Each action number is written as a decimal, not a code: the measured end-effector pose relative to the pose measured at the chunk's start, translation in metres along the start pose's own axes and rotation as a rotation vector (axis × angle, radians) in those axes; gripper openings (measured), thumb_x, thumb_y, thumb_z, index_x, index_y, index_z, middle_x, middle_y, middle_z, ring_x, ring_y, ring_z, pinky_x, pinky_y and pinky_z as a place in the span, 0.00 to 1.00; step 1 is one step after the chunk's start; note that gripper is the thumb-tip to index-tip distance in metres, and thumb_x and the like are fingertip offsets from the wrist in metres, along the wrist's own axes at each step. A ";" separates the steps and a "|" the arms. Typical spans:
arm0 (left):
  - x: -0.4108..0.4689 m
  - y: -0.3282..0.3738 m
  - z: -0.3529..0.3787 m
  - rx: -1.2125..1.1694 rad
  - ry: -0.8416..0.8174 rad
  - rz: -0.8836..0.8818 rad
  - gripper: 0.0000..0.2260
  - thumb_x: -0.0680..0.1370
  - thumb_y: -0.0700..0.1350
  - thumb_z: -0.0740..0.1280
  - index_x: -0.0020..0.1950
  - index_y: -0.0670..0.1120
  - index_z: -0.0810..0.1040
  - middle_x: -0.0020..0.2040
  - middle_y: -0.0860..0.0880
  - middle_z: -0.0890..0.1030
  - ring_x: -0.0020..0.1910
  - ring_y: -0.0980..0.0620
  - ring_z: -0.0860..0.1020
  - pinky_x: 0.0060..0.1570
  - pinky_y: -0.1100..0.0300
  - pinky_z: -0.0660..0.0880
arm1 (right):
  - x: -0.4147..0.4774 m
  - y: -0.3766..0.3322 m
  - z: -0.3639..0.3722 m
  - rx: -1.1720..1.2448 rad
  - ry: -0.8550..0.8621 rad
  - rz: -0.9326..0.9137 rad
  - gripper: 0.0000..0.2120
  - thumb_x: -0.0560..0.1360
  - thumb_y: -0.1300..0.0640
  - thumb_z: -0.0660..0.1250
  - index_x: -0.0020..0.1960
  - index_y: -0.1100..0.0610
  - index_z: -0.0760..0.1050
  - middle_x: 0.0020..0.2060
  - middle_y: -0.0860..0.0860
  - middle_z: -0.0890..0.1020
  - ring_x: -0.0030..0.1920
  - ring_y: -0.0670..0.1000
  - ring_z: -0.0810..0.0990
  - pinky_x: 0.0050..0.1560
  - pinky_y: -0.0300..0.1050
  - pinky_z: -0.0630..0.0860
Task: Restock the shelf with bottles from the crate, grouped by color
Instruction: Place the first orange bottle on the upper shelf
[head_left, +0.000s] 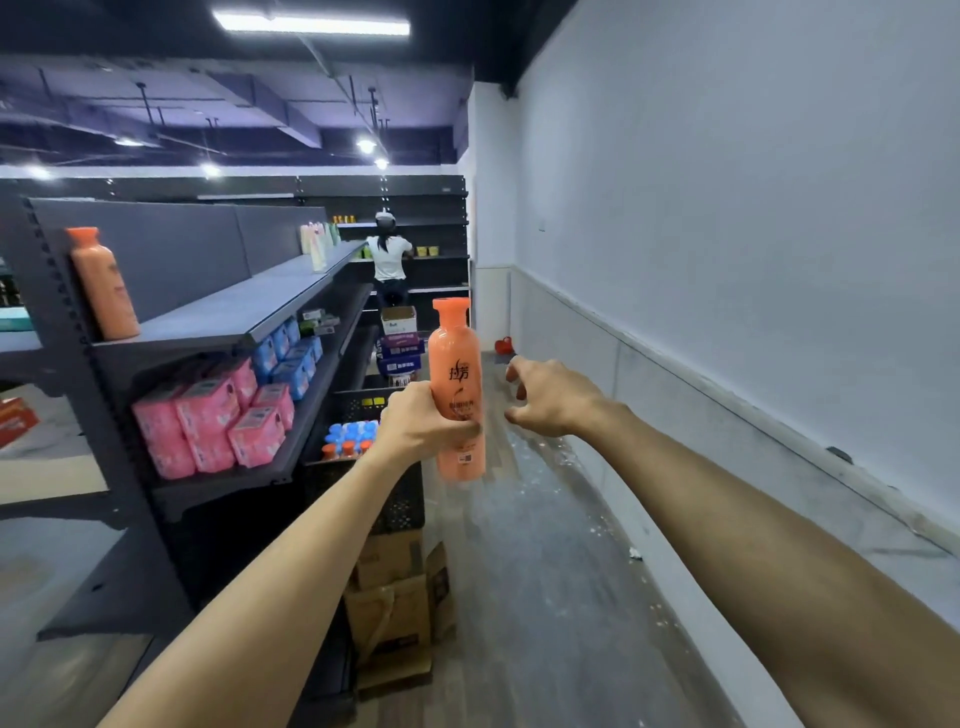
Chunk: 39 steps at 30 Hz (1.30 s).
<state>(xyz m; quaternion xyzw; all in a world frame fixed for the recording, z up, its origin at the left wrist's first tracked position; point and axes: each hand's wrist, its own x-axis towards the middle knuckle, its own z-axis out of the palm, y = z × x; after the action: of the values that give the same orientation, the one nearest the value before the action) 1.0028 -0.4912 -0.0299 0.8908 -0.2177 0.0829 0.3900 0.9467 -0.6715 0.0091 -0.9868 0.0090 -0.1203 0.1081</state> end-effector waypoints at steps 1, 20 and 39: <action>0.017 -0.002 0.003 -0.008 0.006 -0.005 0.20 0.68 0.52 0.77 0.57 0.46 0.80 0.51 0.51 0.83 0.46 0.55 0.80 0.41 0.65 0.76 | 0.018 0.007 0.001 0.000 -0.001 -0.005 0.22 0.76 0.50 0.70 0.68 0.52 0.69 0.58 0.51 0.80 0.54 0.53 0.80 0.55 0.52 0.80; 0.252 -0.128 -0.008 -0.017 0.043 -0.050 0.18 0.63 0.56 0.77 0.49 0.53 0.81 0.47 0.54 0.84 0.47 0.53 0.83 0.49 0.52 0.82 | 0.281 0.023 0.067 -0.005 0.026 -0.108 0.19 0.76 0.52 0.69 0.66 0.52 0.71 0.64 0.52 0.74 0.59 0.55 0.77 0.57 0.52 0.77; 0.525 -0.231 -0.002 0.017 0.103 -0.008 0.20 0.64 0.55 0.78 0.52 0.49 0.82 0.47 0.53 0.85 0.45 0.56 0.82 0.48 0.56 0.81 | 0.559 0.048 0.120 0.070 0.011 -0.120 0.08 0.77 0.54 0.67 0.55 0.53 0.75 0.52 0.52 0.82 0.50 0.53 0.80 0.53 0.48 0.79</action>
<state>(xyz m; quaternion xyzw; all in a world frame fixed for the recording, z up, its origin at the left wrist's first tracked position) 1.5756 -0.5206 -0.0146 0.8896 -0.1931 0.1287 0.3933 1.5179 -0.7171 0.0171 -0.9805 -0.0539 -0.1323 0.1352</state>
